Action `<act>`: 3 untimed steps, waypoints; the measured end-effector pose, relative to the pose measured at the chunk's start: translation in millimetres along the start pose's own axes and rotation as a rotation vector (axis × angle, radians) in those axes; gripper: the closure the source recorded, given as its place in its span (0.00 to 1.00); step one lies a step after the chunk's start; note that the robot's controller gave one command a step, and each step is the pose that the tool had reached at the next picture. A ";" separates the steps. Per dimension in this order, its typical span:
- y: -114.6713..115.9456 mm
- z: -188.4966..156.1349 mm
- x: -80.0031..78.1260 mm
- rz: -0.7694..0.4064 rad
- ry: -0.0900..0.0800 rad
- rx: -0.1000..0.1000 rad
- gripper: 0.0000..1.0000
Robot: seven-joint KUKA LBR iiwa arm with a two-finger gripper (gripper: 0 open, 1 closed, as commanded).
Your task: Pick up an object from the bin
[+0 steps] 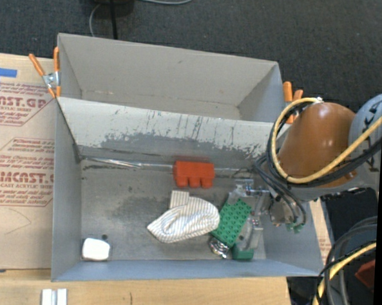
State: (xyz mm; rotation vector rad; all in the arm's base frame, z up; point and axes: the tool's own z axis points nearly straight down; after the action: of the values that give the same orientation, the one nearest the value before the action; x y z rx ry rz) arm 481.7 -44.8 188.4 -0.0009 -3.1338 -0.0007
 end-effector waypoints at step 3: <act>25.8 87.6 -3.6 0.000 -0.008 0.000 0.00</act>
Offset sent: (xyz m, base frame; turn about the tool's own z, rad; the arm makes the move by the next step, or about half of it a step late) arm 0.0051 0.0255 -0.0811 0.0519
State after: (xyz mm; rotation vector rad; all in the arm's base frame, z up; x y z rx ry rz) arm 484.6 -19.0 100.7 -0.0003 -3.1419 -0.0002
